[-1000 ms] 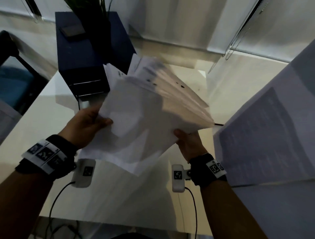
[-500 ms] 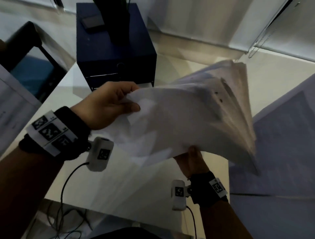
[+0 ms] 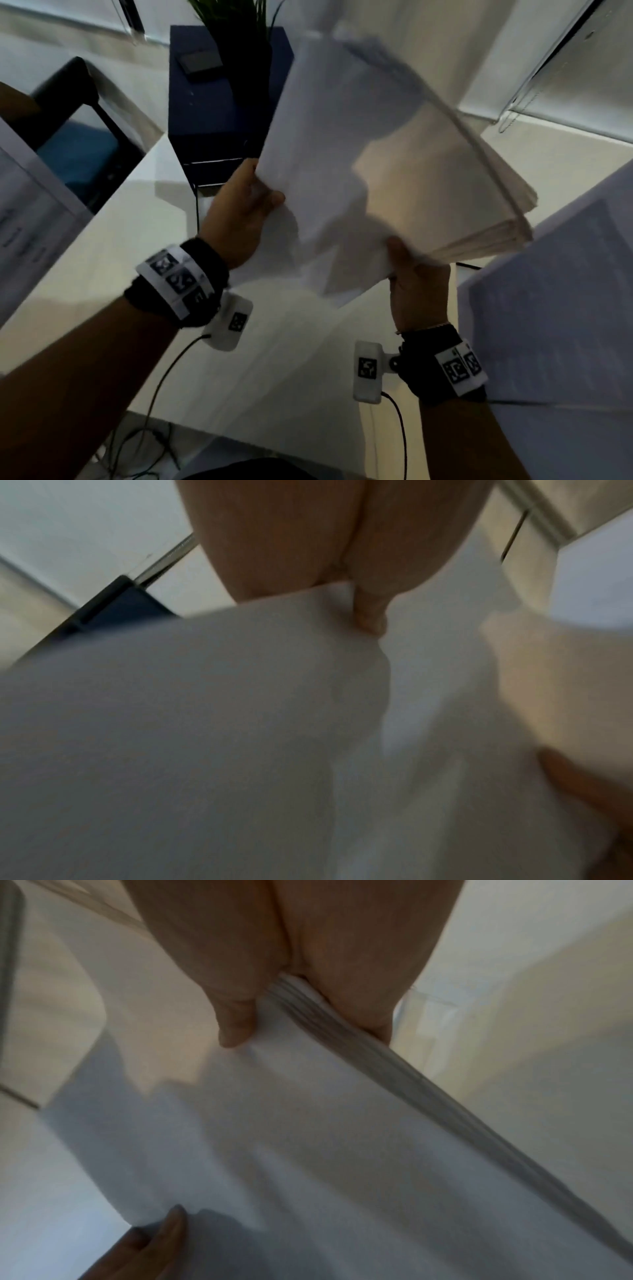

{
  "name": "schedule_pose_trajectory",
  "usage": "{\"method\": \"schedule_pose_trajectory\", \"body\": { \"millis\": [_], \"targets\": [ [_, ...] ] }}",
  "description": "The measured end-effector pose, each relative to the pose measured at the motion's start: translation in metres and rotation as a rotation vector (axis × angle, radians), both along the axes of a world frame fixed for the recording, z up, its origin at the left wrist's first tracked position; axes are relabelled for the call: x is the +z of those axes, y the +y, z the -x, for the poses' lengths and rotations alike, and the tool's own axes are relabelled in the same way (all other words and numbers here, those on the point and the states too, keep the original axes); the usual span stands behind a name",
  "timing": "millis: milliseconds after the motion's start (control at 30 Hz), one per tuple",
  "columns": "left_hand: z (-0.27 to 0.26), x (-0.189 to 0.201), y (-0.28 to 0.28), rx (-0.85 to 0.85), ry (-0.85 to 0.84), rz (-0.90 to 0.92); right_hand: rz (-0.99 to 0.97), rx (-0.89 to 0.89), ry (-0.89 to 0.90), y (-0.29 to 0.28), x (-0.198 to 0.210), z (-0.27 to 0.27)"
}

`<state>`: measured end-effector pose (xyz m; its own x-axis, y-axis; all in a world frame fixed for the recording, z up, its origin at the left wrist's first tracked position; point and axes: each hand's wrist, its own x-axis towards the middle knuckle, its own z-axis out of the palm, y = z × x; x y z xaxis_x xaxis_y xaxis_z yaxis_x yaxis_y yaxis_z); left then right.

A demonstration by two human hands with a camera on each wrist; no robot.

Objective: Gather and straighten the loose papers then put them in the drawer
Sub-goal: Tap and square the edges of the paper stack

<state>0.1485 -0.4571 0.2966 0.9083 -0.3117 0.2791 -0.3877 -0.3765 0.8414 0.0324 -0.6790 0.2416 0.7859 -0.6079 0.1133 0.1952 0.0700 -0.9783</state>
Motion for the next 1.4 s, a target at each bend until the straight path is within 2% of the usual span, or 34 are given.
{"method": "schedule_pose_trajectory", "body": {
  "millis": [100, 200, 400, 533, 633, 733, 833, 900, 933, 967, 1033, 1100, 1167, 1267, 1400],
  "targets": [
    [0.015, -0.040, 0.001, -0.038, 0.088, 0.067, 0.149, -0.001, 0.125, -0.003, -0.004, 0.007],
    [0.025, -0.063, -0.002, -0.018, 0.181, 0.059, 0.206, 0.020, 0.230, 0.000, -0.014, 0.010],
    [0.037, -0.076, -0.007, 0.134, 0.201, 0.211, 0.280, 0.083, 0.204, 0.008, -0.006, 0.017],
    [0.025, -0.097, 0.005, 0.036, 0.431, 0.126, 0.269, 0.110, 0.334, -0.001, -0.027, 0.014],
    [0.018, -0.092, 0.003, -0.008, 0.474, 0.125, 0.219, 0.092, 0.405, -0.005, -0.027, 0.012],
    [0.012, -0.067, 0.005, -0.082, 0.457, 0.231, 0.162, 0.054, 0.340, -0.013, -0.015, 0.011],
    [0.007, -0.048, 0.017, -0.288, 0.462, 0.401, 0.126, 0.090, 0.238, -0.018, -0.002, 0.008],
    [0.007, -0.056, 0.027, -0.410, 0.589, 0.422, 0.128, 0.120, 0.197, -0.017, 0.007, 0.005],
    [0.011, -0.063, 0.030, -0.413, 0.663, 0.360, 0.117, 0.119, 0.182, -0.016, 0.010, 0.002],
    [0.016, -0.073, 0.031, -0.394, 0.706, 0.271, 0.097, 0.116, 0.165, -0.015, 0.012, 0.001],
    [0.029, -0.093, 0.026, -0.262, 0.679, 0.106, 0.058, 0.095, 0.151, -0.013, 0.012, -0.002],
    [0.038, -0.106, 0.017, -0.061, 0.591, 0.048, 0.087, 0.074, 0.169, -0.011, 0.008, -0.003],
    [0.046, -0.111, 0.007, 0.061, 0.526, 0.039, 0.110, 0.074, 0.182, -0.008, 0.006, -0.002],
    [0.051, -0.117, -0.001, 0.128, 0.462, -0.014, 0.144, 0.051, 0.211, -0.008, 0.000, 0.002],
    [0.054, -0.137, 0.006, 0.133, 0.577, 0.025, 0.215, 0.052, 0.333, 0.001, -0.020, 0.012]
  ]
}}
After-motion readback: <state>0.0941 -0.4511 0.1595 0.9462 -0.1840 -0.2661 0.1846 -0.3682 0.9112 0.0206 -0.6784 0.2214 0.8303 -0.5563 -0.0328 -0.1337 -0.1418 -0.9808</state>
